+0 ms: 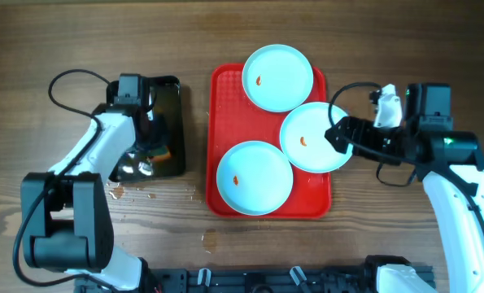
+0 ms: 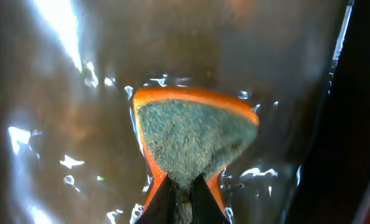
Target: Clean dirty plates on tray and stack at the side
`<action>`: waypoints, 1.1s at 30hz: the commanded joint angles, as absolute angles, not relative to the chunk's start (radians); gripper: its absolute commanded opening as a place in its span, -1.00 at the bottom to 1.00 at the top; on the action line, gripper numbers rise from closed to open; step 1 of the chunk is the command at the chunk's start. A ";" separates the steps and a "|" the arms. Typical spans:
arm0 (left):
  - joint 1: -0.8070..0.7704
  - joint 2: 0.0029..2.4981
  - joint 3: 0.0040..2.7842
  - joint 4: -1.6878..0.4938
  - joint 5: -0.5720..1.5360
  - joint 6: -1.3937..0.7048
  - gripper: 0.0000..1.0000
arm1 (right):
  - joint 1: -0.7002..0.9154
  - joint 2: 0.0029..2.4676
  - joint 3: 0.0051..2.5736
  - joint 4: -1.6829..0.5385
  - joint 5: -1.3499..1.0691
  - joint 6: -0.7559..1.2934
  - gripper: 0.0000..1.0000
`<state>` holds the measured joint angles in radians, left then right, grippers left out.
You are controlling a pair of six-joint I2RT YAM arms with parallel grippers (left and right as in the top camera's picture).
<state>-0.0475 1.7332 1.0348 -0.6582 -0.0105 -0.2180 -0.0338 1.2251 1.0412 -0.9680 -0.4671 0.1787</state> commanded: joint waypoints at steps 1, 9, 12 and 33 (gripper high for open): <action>-0.061 1.620 1.188 -0.781 0.020 -0.209 -0.92 | 0.050 1.248 0.986 -0.965 -0.517 0.133 0.64; -0.236 1.439 1.225 -0.904 0.177 -0.330 -0.92 | 0.284 1.465 0.889 -0.845 -0.404 0.262 0.04; -0.299 1.441 1.225 -0.941 0.217 -0.400 -0.92 | 0.346 1.587 0.889 -0.797 -0.329 0.332 -0.11; -0.623 1.747 1.062 -0.607 0.217 -0.593 -0.92 | 0.364 1.748 0.889 -0.672 -0.295 0.501 -0.91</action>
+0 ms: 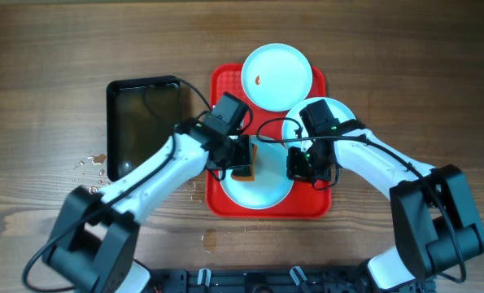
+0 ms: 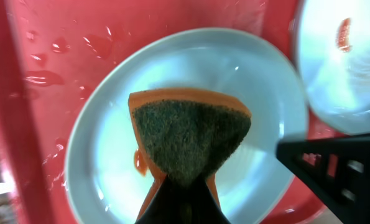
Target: Clean dirty plates on tray and stack at the side
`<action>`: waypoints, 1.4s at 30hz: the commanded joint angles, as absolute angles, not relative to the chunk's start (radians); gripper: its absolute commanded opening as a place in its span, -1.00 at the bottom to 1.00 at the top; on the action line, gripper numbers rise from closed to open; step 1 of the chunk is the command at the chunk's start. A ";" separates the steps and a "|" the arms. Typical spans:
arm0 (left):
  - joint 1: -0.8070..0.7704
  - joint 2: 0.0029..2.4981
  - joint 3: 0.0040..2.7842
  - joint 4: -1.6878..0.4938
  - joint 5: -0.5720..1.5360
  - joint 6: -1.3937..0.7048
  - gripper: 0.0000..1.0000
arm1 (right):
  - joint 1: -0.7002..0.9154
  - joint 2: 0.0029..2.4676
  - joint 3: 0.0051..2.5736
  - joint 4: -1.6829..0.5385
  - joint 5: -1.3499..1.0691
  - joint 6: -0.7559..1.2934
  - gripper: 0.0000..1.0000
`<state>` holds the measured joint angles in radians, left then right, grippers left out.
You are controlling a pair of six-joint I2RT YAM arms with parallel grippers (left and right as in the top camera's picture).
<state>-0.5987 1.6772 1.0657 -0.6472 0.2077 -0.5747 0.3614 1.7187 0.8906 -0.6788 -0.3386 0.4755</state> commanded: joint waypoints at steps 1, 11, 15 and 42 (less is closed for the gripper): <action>-0.629 1.765 1.062 -0.607 0.219 -0.599 -0.92 | 0.364 1.748 0.889 -0.671 -0.295 0.501 -0.91; -0.620 1.902 1.062 -0.750 -0.227 -0.614 -0.92 | 0.364 1.748 0.889 -0.675 -0.295 0.501 -0.91; -0.534 1.902 1.190 -0.856 -0.330 -0.600 -0.92 | 0.364 1.748 0.889 -0.675 -0.295 0.510 -0.91; 0.022 1.710 1.216 -0.975 0.015 -0.343 -0.62 | 0.891 1.251 0.908 -0.717 0.799 0.235 -0.92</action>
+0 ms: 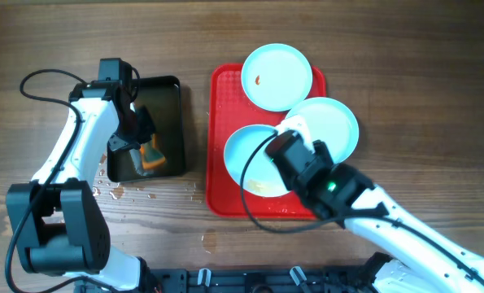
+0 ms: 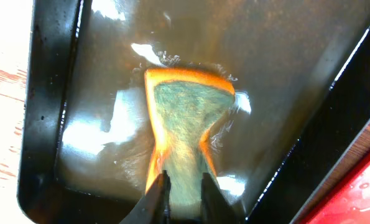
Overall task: Clean dirty plates on tray and stack at the side
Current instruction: 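Lift the lower-left plate with the right gripper and place it right of tray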
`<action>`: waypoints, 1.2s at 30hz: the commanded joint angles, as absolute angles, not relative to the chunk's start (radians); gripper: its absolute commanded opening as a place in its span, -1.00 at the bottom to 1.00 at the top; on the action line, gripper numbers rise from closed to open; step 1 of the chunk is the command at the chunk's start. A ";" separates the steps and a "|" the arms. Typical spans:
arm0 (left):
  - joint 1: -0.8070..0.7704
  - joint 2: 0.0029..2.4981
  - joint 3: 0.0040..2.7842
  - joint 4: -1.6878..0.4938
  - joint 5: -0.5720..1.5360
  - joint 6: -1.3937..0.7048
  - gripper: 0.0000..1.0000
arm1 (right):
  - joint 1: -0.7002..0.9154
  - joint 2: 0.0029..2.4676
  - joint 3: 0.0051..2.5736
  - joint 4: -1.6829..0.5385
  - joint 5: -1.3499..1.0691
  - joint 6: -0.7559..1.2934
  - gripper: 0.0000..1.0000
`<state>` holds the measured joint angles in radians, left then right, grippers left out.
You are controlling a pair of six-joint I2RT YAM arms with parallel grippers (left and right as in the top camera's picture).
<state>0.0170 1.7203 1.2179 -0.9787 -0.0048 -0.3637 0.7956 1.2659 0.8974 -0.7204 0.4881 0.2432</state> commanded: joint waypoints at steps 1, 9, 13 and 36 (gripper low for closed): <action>0.022 1.710 1.216 -0.975 0.015 -0.343 -0.58 | 0.917 1.251 0.908 -0.715 0.846 0.235 -0.91; 0.022 1.710 1.216 -0.975 0.015 -0.344 -0.31 | 1.029 1.251 0.911 -0.681 1.057 0.124 -0.91; 0.022 1.710 1.216 -0.975 0.015 -0.344 -0.28 | 1.036 1.251 0.911 -0.654 1.058 0.093 -0.91; 0.022 1.710 1.216 -0.976 0.015 -0.344 -0.11 | 1.034 1.251 0.911 -0.644 1.053 0.145 -0.91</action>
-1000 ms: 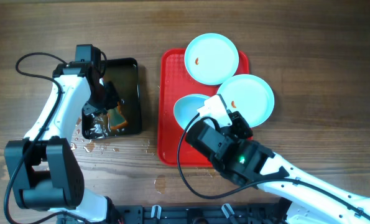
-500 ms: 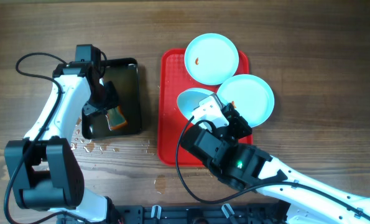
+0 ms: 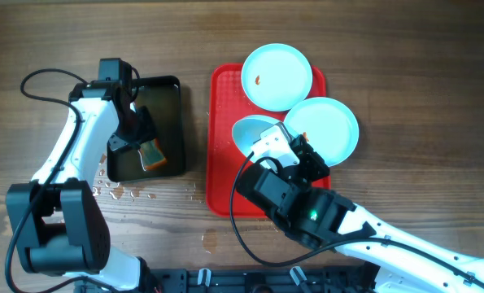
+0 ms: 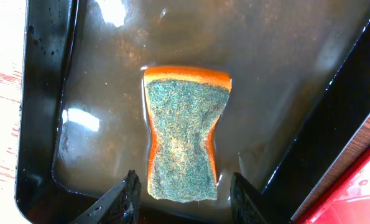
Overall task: Clean dirty plates on tray and stack at the side
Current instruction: 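Lift the lower-left plate with the right gripper and place it right of tray, then grasp the right plate rim with the right gripper, dip sponge in water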
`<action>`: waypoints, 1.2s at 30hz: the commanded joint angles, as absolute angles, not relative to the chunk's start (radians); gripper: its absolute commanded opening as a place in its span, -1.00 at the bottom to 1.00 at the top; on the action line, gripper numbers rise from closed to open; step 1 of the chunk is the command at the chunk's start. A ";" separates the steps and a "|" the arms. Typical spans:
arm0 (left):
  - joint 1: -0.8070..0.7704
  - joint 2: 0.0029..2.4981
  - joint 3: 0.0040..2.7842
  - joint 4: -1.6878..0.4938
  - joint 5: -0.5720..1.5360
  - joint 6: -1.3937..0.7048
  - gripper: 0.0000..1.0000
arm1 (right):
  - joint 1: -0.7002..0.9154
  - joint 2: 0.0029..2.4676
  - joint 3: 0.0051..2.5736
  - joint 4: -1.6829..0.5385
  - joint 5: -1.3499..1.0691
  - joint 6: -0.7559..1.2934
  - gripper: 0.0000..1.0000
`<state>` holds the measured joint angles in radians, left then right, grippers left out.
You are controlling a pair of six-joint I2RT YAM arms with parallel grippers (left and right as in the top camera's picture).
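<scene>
An orange sponge with a green scouring face (image 4: 186, 130) lies in brown water in the black basin (image 4: 41, 93). My left gripper (image 4: 185, 202) is open just behind it, one finger on each side, not touching. On the red tray (image 3: 221, 106) a light blue plate (image 3: 276, 77) at the far end bears an orange stain. A second plate (image 3: 327, 126) overhangs the tray's right edge. A third plate (image 3: 251, 130) shows only partly, under my raised right arm. My right gripper (image 3: 297, 150) sits at its rim, apparently shut on it.
The right arm's body hides the near half of the red tray in the overhead view. Water drops (image 3: 111, 191) spot the wooden table in front of the black basin (image 3: 168, 89). Bare wood lies to the right of the tray.
My left gripper has opened and let go of the sponge, which now lies flat in the basin. The near plate has shifted toward the tray's middle under the right arm, which looms larger.
First my left gripper held the sponge in the basin and the right arm waited at the right. Then the sponge was on the near plate with the right gripper at its rim. Later the sponge was back in the basin, and now released, while the right arm has the plate.
</scene>
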<state>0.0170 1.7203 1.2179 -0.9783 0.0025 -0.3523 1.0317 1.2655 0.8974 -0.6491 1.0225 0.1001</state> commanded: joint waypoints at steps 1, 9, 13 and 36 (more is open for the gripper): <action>0.022 1.710 1.216 -0.975 0.015 -0.344 -0.11 | 1.030 1.251 0.911 -0.644 1.013 0.178 -0.91; 0.022 1.710 1.216 -0.976 0.015 -0.344 -0.10 | 0.490 1.039 1.013 -0.694 0.260 0.433 -0.92; 0.022 1.710 1.216 -0.976 0.015 -0.344 -0.09 | 0.038 1.039 1.013 -0.767 0.004 0.447 -0.91; 0.022 1.673 1.217 -0.981 0.066 -0.343 -0.12 | -0.192 1.503 0.992 -0.717 -0.197 0.134 0.01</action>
